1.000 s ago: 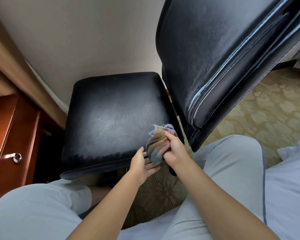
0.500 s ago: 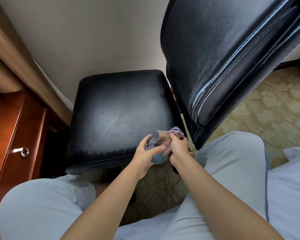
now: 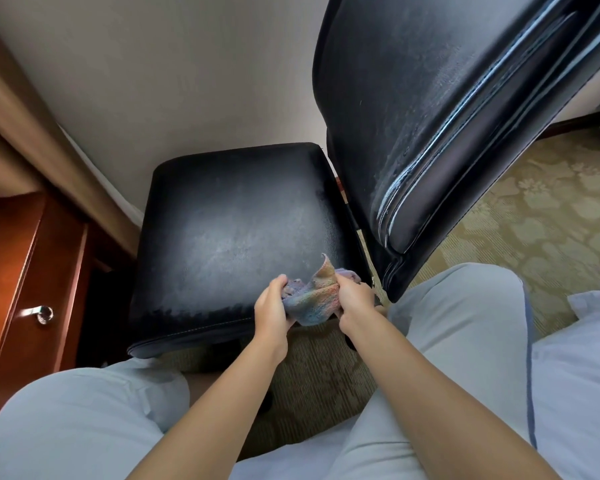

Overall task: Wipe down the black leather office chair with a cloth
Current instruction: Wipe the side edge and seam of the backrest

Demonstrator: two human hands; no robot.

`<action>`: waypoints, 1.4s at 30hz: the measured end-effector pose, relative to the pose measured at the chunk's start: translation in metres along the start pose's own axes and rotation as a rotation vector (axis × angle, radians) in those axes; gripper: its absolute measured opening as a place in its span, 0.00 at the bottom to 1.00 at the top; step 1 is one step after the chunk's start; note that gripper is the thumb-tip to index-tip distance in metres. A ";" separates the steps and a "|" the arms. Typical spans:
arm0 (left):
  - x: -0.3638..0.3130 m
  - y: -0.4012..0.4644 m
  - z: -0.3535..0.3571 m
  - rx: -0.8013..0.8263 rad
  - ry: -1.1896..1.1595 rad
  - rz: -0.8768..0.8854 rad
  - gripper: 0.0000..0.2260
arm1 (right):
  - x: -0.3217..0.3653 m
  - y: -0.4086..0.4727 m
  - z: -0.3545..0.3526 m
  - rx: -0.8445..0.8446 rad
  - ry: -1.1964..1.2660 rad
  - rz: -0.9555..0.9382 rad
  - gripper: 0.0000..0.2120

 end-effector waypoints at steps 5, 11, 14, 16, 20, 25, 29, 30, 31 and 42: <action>0.002 -0.002 0.010 0.093 0.279 0.107 0.29 | -0.005 0.004 0.004 0.028 -0.252 -0.064 0.13; -0.005 0.010 -0.004 -0.133 0.223 0.138 0.02 | 0.003 -0.010 0.019 0.292 -0.166 -0.040 0.10; -0.003 0.020 -0.012 -0.196 0.195 0.109 0.03 | 0.008 -0.015 0.024 0.346 -0.128 -0.150 0.11; -0.006 0.022 -0.014 -0.224 0.208 0.128 0.05 | 0.012 -0.015 0.026 0.286 -0.314 -0.344 0.10; -0.007 0.025 -0.017 -0.249 0.143 0.132 0.05 | 0.015 -0.021 0.025 0.137 -0.424 -0.528 0.03; -0.002 0.029 -0.027 -0.307 0.020 0.056 0.07 | 0.014 -0.033 0.039 0.425 -0.524 -0.519 0.12; -0.006 0.027 -0.021 -0.233 -0.048 0.032 0.07 | 0.014 -0.034 0.040 0.448 -0.656 -0.620 0.16; -0.008 0.025 -0.019 -0.222 -0.036 0.052 0.05 | 0.015 -0.033 0.040 0.419 -0.622 -0.623 0.13; -0.010 0.023 -0.018 -0.217 -0.004 0.087 0.04 | 0.016 -0.032 0.039 0.404 -0.558 -0.597 0.11; -0.036 -0.001 0.016 -0.082 0.414 0.489 0.16 | 0.021 -0.027 0.025 0.242 -0.237 -0.391 0.08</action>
Point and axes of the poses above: each hand's wrist, its own y-axis towards the middle knuckle, its own z-axis out of the palm, x = y × z, the point moved 7 cm from there along y, towards the middle knuckle, and after that the axes turned 2 degrees about -y, right-handed, at the moved point
